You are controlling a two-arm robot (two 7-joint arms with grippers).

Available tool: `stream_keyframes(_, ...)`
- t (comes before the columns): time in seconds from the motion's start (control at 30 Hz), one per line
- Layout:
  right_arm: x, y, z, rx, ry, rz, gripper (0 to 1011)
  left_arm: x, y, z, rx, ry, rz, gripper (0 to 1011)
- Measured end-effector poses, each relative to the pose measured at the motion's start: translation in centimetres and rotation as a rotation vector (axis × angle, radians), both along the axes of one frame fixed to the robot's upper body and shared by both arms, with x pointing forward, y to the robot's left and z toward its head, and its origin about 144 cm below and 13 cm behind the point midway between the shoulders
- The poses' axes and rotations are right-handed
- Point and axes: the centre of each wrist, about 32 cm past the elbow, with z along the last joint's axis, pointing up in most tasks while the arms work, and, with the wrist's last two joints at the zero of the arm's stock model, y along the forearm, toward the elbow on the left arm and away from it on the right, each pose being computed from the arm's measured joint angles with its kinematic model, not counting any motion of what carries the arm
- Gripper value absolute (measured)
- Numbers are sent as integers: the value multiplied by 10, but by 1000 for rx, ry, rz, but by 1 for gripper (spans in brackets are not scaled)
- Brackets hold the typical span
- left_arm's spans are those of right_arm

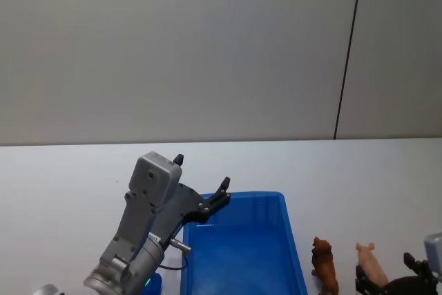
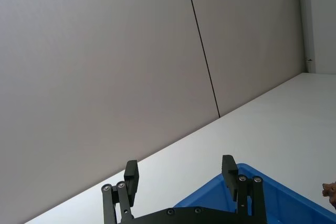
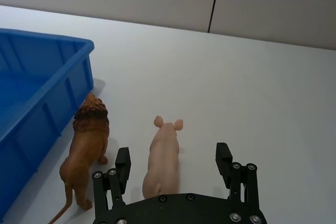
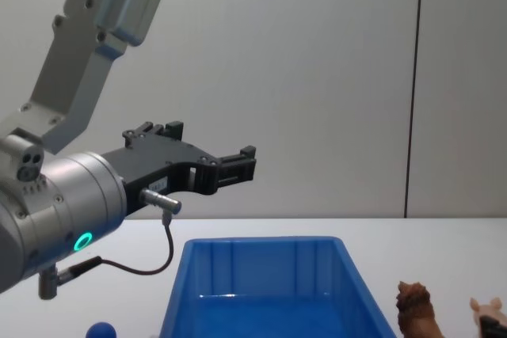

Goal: Pick up the two dolls from the table and place them into the box.

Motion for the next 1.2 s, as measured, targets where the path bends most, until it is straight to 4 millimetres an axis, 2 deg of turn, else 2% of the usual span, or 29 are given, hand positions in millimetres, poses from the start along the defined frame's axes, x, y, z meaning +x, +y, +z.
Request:
stream_keyframes(0.13,0,0,-5,-3,8,-1,998,0,0,0,0,0,0,1001)
stream_keyframes(0.27,-1,0,-10,-2,17,2,925,0,0,0,0,0,0,1001)
stream_keyframes(0.37,-1,0,-13,-1,19,6,811,0,0,0,0,0,0,1001)
stream_keyframes(0.47,-1,0,-15,1,22,10,760,0,0,0,0,0,0,1001)
stream_keyframes(0.5,0,0,-16,3,22,12,705,0,0,0,0,0,0,1001)
stream_keyframes(0.7,0,1,-20,7,22,20,543,0,0,0,0,0,0,1001)
stream_keyframes(0.8,1,1,-21,9,19,23,423,0,0,0,0,0,0,1001)
stream_keyframes(0.9,1,2,-21,11,14,25,381,0,0,0,0,0,0,1001)
stream_keyframes(1.2,1,4,-15,7,-30,35,380,0,0,0,0,0,0,1001)
